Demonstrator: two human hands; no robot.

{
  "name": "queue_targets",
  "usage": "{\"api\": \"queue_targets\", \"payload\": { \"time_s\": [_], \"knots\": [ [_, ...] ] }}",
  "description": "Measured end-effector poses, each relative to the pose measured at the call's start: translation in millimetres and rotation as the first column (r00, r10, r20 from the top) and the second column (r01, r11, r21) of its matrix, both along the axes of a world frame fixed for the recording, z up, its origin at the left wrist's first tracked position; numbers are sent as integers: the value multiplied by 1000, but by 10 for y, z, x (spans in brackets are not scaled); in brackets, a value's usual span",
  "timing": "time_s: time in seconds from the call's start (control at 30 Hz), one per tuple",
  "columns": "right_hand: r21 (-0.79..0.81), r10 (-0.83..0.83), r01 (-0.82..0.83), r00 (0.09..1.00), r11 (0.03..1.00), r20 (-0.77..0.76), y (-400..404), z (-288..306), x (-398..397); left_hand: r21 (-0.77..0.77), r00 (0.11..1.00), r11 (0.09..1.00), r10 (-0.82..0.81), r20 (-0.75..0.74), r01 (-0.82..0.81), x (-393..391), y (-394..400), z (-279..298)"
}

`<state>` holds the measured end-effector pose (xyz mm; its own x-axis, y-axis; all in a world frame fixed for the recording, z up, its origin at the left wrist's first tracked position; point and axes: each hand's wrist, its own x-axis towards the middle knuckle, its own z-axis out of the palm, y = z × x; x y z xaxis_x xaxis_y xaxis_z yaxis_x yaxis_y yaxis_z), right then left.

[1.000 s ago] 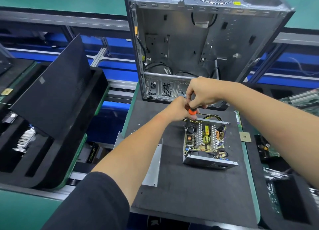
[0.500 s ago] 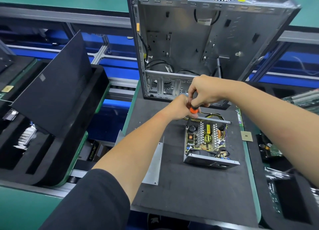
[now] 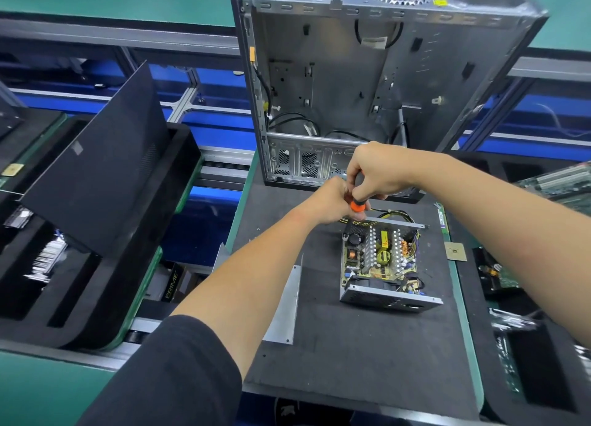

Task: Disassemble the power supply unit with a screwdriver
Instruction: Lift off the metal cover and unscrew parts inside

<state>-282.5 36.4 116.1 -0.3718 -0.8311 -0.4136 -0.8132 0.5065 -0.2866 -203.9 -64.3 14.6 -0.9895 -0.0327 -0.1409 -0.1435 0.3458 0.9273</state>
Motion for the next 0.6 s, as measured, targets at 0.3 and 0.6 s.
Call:
{"api": "queue_targets", "payload": {
  "time_s": [0.3,0.6],
  "knots": [
    [-5,-20,20,1000,1000,-1,5,26,-20,16,1000,1000,-2,20,1,-3,8,7],
    [-16,-30,30,1000,999,0,9,-15,-16,-1,1000,1000,-15,7,15,-6,-2,3]
  ]
}}
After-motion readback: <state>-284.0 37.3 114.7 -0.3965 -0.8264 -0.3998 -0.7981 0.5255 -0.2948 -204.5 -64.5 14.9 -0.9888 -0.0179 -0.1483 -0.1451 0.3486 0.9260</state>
